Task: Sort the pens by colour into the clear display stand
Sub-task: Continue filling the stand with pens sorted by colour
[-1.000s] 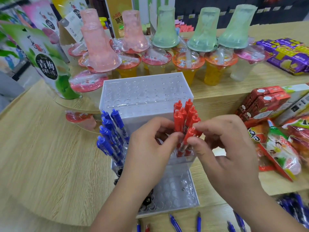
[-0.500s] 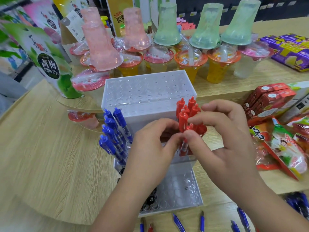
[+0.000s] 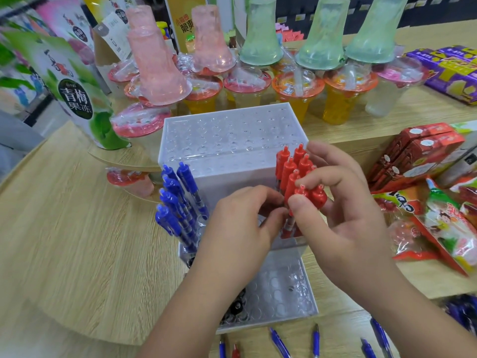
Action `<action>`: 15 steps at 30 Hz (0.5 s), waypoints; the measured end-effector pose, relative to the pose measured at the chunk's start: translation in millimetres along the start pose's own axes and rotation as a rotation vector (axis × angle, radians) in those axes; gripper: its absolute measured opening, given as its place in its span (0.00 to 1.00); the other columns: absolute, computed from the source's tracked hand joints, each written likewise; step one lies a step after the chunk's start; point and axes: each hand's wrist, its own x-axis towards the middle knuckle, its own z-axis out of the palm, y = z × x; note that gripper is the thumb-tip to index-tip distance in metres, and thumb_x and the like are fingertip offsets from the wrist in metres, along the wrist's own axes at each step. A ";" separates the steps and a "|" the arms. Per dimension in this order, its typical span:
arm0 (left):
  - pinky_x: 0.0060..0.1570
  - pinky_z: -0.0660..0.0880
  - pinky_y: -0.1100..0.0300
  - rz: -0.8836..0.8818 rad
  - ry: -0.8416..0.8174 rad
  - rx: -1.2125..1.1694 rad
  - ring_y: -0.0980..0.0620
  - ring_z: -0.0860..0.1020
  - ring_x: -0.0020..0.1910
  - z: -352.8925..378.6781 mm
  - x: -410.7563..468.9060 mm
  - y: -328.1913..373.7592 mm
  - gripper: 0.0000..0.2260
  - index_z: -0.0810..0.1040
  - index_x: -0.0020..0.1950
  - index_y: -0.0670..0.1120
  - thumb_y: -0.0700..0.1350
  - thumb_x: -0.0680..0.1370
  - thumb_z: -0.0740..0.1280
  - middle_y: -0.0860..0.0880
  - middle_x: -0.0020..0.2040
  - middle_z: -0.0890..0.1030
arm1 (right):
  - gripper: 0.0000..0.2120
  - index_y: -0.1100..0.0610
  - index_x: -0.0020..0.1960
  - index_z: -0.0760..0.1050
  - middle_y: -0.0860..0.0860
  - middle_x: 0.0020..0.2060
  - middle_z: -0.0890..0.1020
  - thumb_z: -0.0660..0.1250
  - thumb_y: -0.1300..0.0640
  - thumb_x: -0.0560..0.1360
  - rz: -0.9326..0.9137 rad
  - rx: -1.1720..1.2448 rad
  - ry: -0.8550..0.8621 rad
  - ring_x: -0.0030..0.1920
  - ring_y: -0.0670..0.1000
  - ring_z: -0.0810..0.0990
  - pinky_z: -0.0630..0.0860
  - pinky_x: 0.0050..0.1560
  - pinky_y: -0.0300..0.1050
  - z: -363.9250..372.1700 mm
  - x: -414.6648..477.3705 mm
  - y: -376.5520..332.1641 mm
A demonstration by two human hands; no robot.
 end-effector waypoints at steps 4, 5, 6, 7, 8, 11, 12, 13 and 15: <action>0.52 0.73 0.63 0.038 -0.028 0.101 0.62 0.76 0.50 -4.5 -3.8 0.4 0.07 0.81 0.54 0.54 0.46 0.77 0.69 0.59 0.49 0.80 | 0.10 0.46 0.53 0.72 0.52 0.71 0.69 0.66 0.55 0.74 -0.028 -0.058 0.006 0.72 0.51 0.68 0.71 0.64 0.47 3.6 -3.5 5.8; 0.53 0.72 0.65 0.048 -0.033 0.137 0.62 0.75 0.51 -5.9 -5.6 -0.3 0.08 0.80 0.55 0.55 0.46 0.77 0.68 0.59 0.50 0.79 | 0.11 0.46 0.55 0.71 0.52 0.71 0.68 0.66 0.56 0.74 -0.038 -0.074 0.008 0.72 0.51 0.68 0.70 0.64 0.46 4.7 -5.1 7.2; 0.53 0.71 0.66 0.057 -0.035 0.164 0.63 0.74 0.53 -7.0 -7.2 -1.1 0.08 0.80 0.55 0.55 0.46 0.77 0.68 0.60 0.51 0.79 | 0.12 0.46 0.56 0.71 0.53 0.72 0.68 0.66 0.56 0.75 -0.047 -0.084 0.009 0.72 0.50 0.68 0.70 0.65 0.45 5.6 -6.8 8.6; 0.53 0.70 0.68 0.061 -0.036 0.179 0.63 0.74 0.53 -8.4 -8.7 -1.8 0.09 0.80 0.55 0.55 0.46 0.77 0.68 0.60 0.51 0.79 | 0.13 0.46 0.58 0.69 0.53 0.72 0.67 0.65 0.57 0.75 -0.053 -0.085 0.007 0.73 0.50 0.67 0.69 0.66 0.45 6.6 -8.1 9.5; 0.52 0.69 0.70 0.060 -0.036 0.180 0.63 0.74 0.54 -9.9 -10.3 -2.1 0.09 0.80 0.55 0.55 0.45 0.77 0.68 0.61 0.51 0.79 | 0.15 0.46 0.60 0.68 0.53 0.73 0.66 0.65 0.57 0.75 -0.054 -0.076 0.003 0.74 0.50 0.66 0.69 0.66 0.45 7.5 -9.0 10.0; 0.53 0.65 0.76 0.047 -0.009 0.175 0.65 0.73 0.54 -16.0 -16.1 -4.3 0.10 0.81 0.55 0.54 0.43 0.76 0.70 0.61 0.52 0.80 | 0.20 0.46 0.65 0.64 0.53 0.74 0.64 0.64 0.59 0.76 -0.056 0.000 -0.014 0.75 0.51 0.64 0.69 0.68 0.45 8.3 -11.4 9.5; 0.53 0.65 0.77 0.048 0.018 0.171 0.66 0.73 0.53 -19.0 -19.6 -5.9 0.10 0.81 0.55 0.54 0.43 0.76 0.70 0.61 0.51 0.80 | 0.22 0.46 0.66 0.63 0.54 0.75 0.64 0.65 0.60 0.77 -0.055 0.015 -0.019 0.75 0.51 0.64 0.70 0.68 0.48 7.3 -12.8 9.0; 0.53 0.66 0.78 0.052 0.048 0.160 0.68 0.74 0.52 -22.5 -25.0 -7.2 0.09 0.82 0.54 0.54 0.43 0.76 0.70 0.62 0.51 0.80 | 0.24 0.47 0.68 0.62 0.53 0.75 0.64 0.66 0.62 0.77 -0.039 0.027 -0.024 0.75 0.51 0.65 0.70 0.69 0.53 5.4 -15.4 8.9; 0.51 0.69 0.76 0.069 0.146 0.119 0.68 0.76 0.51 -29.4 -43.6 -8.6 0.08 0.82 0.52 0.55 0.45 0.75 0.70 0.62 0.49 0.80 | 0.30 0.48 0.72 0.61 0.52 0.75 0.64 0.67 0.64 0.74 0.031 0.059 -0.024 0.75 0.51 0.65 0.68 0.70 0.59 -1.6 -24.5 8.1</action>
